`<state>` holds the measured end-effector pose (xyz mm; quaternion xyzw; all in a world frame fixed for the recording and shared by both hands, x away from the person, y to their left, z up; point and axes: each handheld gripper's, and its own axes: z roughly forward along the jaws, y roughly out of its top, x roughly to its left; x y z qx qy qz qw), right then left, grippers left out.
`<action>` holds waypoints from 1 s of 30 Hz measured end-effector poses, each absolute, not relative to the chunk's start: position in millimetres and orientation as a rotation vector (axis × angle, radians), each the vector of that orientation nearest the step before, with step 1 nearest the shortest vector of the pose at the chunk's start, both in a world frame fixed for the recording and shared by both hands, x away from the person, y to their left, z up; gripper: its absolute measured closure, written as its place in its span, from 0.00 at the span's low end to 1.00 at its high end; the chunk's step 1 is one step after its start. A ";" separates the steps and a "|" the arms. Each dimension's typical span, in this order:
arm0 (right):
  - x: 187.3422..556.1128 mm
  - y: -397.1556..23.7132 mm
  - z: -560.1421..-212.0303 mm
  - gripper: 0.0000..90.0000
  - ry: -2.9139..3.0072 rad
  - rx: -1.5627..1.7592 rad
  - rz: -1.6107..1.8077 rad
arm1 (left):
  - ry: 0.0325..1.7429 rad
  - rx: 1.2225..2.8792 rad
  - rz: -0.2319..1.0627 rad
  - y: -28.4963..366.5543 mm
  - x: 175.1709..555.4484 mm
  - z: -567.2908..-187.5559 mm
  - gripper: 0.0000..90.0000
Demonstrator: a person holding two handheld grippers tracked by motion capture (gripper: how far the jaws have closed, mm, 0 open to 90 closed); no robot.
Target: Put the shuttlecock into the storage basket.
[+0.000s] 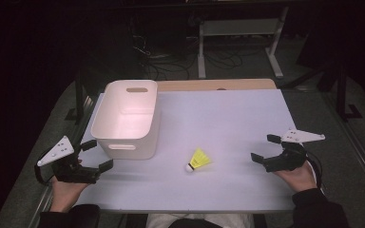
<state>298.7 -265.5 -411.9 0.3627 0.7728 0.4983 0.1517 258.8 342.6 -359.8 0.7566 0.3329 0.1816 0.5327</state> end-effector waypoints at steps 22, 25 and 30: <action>299.6 -263.3 -415.0 0.00 2.252 1.042 1.436 | 0.747 1.896 0.441 326.0 274.5 -323.6 0.00; 299.1 -263.1 -414.4 0.00 2.246 1.035 1.439 | 0.737 1.912 0.436 322.9 276.8 -320.1 0.00; 298.8 -263.1 -414.1 0.00 2.247 1.033 1.440 | 0.724 1.940 0.419 317.2 281.9 -313.5 0.00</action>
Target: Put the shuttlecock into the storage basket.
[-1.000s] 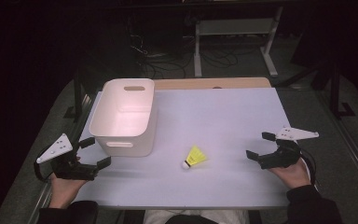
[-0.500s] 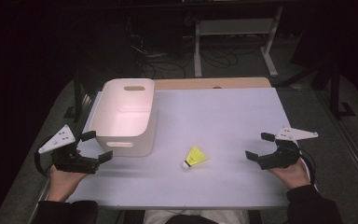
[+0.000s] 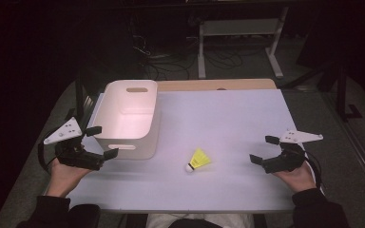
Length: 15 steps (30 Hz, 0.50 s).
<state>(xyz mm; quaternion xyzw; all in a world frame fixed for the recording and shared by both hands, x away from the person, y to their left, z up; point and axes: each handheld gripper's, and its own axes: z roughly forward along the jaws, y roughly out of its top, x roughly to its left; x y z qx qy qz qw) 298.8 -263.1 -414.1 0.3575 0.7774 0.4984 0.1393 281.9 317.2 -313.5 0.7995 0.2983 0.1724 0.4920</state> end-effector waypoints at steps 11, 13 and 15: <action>298.7 -262.4 -414.3 0.00 2.252 1.028 1.438 | 0.691 1.989 0.383 305.5 292.2 -304.8 0.00; 298.6 -262.3 -414.4 0.00 2.254 1.027 1.438 | 0.687 1.995 0.377 303.1 293.8 -302.0 0.00; 298.4 -262.1 -414.4 0.00 2.255 1.026 1.437 | 0.685 2.001 0.372 301.2 295.6 -299.3 0.00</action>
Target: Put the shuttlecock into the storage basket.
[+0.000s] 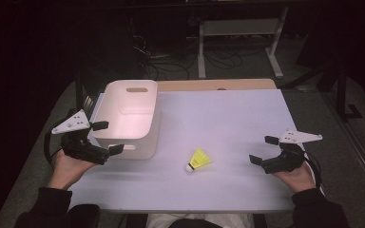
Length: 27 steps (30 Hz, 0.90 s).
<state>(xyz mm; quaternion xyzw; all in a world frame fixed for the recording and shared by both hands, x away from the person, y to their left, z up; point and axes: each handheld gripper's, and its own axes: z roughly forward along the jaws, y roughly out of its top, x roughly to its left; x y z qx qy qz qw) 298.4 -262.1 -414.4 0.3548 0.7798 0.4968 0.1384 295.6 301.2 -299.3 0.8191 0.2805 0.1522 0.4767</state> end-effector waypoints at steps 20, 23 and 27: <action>297.9 -261.1 -414.6 0.00 2.268 1.017 1.440 | 0.618 2.089 0.319 269.9 312.3 -284.8 0.00; 297.5 -260.6 -414.4 0.00 2.271 1.019 1.440 | 0.597 2.113 0.305 262.6 314.5 -284.5 0.00; 297.1 -260.1 -414.2 0.00 2.275 1.012 1.442 | 0.589 2.138 0.275 254.4 318.3 -286.4 0.00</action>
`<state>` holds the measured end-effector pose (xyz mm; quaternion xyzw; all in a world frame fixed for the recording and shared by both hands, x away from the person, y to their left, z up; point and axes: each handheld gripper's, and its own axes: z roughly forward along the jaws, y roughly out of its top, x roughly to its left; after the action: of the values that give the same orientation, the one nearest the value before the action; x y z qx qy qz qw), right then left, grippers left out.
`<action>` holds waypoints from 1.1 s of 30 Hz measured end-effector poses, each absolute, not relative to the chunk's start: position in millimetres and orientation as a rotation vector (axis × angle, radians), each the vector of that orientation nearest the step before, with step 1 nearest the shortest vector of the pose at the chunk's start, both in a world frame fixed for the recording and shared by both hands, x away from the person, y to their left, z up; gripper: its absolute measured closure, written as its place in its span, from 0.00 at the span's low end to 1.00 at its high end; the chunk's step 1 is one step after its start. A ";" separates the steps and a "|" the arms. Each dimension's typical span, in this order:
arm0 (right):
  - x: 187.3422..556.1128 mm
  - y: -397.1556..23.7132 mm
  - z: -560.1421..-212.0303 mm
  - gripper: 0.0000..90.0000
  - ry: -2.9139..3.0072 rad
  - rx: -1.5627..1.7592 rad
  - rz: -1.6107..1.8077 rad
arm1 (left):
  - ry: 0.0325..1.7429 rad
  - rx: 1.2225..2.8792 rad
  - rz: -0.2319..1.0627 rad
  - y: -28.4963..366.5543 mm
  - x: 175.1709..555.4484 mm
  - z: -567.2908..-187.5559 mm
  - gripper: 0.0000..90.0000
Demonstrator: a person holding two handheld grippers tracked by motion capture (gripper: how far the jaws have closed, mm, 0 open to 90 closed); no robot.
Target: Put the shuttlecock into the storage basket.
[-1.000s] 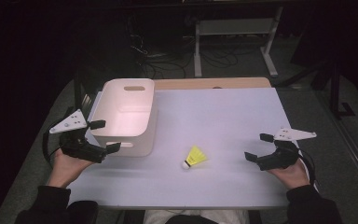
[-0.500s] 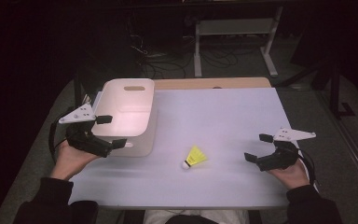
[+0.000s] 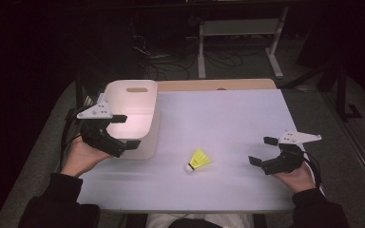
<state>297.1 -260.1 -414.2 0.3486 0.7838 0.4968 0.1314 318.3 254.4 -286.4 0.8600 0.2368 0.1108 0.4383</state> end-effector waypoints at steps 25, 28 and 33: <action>296.7 -259.4 -414.2 0.00 2.286 0.999 1.447 | 0.532 2.235 0.218 211.5 329.9 -279.9 0.00; 296.5 -259.3 -414.1 0.00 2.286 0.998 1.447 | 0.525 2.243 0.211 205.1 330.5 -278.2 0.00; 296.4 -259.4 -414.0 0.00 2.286 0.995 1.450 | 0.507 2.262 0.196 194.1 332.0 -278.2 0.00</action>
<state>296.4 -259.4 -414.0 0.3421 0.7861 0.4985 0.1285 332.0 194.1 -278.2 0.8928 0.2000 0.0774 0.3962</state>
